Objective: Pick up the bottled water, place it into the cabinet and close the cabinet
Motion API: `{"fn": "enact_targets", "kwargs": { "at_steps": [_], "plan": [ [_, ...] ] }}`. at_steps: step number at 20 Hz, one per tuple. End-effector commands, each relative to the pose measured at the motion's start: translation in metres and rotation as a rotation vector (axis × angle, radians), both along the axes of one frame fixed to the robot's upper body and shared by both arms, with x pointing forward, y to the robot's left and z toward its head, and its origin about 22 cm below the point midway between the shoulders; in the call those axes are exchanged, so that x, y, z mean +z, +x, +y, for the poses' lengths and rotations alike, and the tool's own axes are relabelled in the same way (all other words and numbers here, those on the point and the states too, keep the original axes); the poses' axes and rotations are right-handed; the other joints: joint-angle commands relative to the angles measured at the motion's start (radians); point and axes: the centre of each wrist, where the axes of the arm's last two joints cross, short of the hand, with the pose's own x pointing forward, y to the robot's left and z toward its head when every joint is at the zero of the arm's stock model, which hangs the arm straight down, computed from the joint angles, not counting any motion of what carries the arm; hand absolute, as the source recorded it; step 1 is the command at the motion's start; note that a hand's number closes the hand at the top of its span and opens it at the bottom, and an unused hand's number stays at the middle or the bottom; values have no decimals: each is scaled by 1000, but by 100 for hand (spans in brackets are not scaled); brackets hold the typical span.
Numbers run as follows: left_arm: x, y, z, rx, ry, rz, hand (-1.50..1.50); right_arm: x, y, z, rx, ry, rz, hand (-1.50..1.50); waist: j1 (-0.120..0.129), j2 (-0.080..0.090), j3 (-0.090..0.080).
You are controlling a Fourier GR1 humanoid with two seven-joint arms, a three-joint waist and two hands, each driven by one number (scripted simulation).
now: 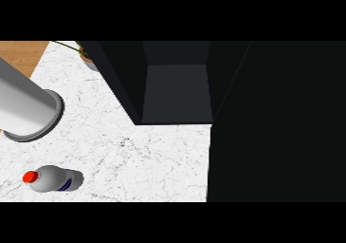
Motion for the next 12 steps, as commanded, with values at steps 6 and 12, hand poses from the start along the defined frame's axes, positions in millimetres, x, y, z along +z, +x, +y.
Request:
{"fn": "enact_targets", "kwargs": {
  "at_steps": [6, 12],
  "plan": [
    [-19, 22, 35, 23, -26, -35, -150, 39, -29, -1, 70, 81, -65, -150, -7, 4, -1],
    [-37, 50, 51, 13, 25, -29, -150, 39, -35, -5, 83, 59, -82, -150, -14, 4, -1]
  ]
}}
